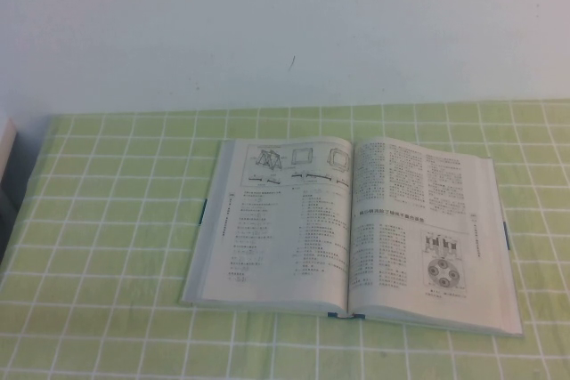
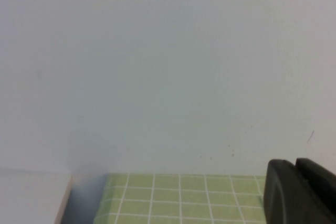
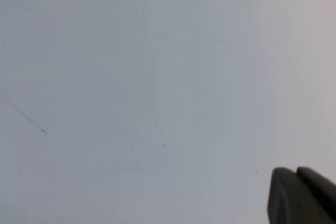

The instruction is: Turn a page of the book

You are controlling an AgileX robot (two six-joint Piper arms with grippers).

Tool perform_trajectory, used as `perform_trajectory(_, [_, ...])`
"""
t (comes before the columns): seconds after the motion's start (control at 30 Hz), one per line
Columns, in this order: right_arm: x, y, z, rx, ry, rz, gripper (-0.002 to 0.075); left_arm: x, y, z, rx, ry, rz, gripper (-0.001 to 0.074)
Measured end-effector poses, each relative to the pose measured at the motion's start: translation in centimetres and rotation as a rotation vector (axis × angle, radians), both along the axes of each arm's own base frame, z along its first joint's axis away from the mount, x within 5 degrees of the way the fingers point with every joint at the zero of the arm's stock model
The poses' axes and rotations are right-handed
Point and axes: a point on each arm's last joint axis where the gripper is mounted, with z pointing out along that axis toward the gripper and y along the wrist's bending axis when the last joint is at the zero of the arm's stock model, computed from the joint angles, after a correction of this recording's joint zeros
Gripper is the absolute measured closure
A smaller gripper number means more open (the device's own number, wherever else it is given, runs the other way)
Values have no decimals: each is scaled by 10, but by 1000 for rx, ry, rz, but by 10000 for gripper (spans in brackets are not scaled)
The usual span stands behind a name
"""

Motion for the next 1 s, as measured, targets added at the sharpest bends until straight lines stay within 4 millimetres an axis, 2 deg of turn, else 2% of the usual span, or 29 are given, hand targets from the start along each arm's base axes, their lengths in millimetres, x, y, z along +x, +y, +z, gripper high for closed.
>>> perform_trajectory(0.2, [-1,-1,4,4,-49,-5,729,0,0,1,-123,2,-21,737])
perform_trajectory(0.37, [-1,1,5,10,56,15,729,0,0,2,-197,-9,-38,737])
perform_trajectory(0.57, [-10,5,33,8,144,47,729,0,0,1,-248,16,-37,737])
perform_trajectory(0.7, [-17,7,46,5,230,69,729,-3,3,13,-276,51,-11,737])
perform_trajectory(0.8, [-15,8,51,6,342,83,729,-3,5,27,-324,120,20,737])
perform_trajectory(1.0, [7,10,59,32,598,111,729,18,4,38,-353,446,73,737])
